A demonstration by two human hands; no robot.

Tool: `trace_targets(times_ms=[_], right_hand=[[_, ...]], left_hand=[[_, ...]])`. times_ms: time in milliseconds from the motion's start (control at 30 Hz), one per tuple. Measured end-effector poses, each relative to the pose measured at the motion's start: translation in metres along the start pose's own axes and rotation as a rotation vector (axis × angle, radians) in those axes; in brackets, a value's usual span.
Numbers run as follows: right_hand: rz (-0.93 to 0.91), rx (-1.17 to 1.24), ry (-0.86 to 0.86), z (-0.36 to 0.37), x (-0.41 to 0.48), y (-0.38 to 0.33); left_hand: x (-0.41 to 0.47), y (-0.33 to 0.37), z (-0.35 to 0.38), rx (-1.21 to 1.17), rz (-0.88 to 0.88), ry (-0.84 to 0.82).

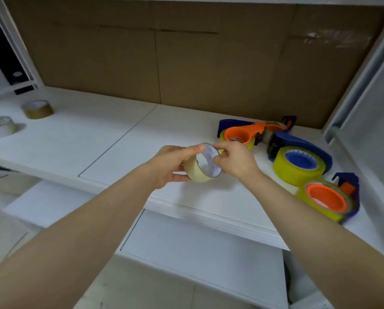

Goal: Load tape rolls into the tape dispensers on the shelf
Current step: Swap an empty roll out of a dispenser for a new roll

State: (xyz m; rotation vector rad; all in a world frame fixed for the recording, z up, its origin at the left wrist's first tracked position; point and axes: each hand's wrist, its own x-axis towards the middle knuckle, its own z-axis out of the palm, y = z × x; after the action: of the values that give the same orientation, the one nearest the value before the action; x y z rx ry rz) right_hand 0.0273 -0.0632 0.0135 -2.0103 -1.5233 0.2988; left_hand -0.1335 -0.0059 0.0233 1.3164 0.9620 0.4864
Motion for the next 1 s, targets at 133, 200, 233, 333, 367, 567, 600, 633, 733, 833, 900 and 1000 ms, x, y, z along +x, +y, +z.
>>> trace_targets(times_ms=[133, 200, 233, 333, 367, 567, 600, 633, 733, 833, 900, 1000], right_hand=[[0.065, 0.041, 0.015, -0.017, 0.002, 0.009], [0.171, 0.168, 0.067, -0.028, 0.008, 0.022], [0.219, 0.177, 0.115, -0.035, 0.013, 0.031], [0.325, 0.106, 0.284, -0.061, 0.032, 0.065], [0.339, 0.058, 0.315, -0.070, 0.038, 0.075], [0.370, -0.212, 0.195, -0.106, 0.078, 0.107], [0.371, -0.254, 0.142, -0.107, 0.084, 0.109], [0.371, -0.277, 0.098, -0.107, 0.091, 0.113], [0.385, -0.325, -0.007, -0.100, 0.110, 0.124], [0.446, -0.335, -0.071, -0.090, 0.130, 0.139], [0.467, -0.356, -0.135, -0.088, 0.141, 0.143], [0.505, -0.355, -0.174, -0.093, 0.143, 0.136]], left_hand=[[0.014, 0.006, 0.012, 0.058, -0.009, 0.004], [0.022, 0.008, 0.020, 0.060, -0.025, 0.015], [0.025, 0.008, 0.024, 0.063, -0.029, 0.018], [0.035, 0.009, 0.031, 0.087, -0.041, 0.039], [0.039, 0.010, 0.032, 0.095, -0.045, 0.048], [0.056, 0.015, 0.030, 0.131, -0.072, 0.071], [0.059, 0.016, 0.028, 0.133, -0.075, 0.083], [0.062, 0.016, 0.026, 0.134, -0.075, 0.094], [0.072, 0.017, 0.017, 0.172, -0.081, 0.131], [0.078, 0.016, 0.011, 0.224, -0.099, 0.158], [0.079, 0.016, 0.010, 0.218, -0.112, 0.164], [0.080, 0.015, 0.010, 0.175, -0.122, 0.169]])
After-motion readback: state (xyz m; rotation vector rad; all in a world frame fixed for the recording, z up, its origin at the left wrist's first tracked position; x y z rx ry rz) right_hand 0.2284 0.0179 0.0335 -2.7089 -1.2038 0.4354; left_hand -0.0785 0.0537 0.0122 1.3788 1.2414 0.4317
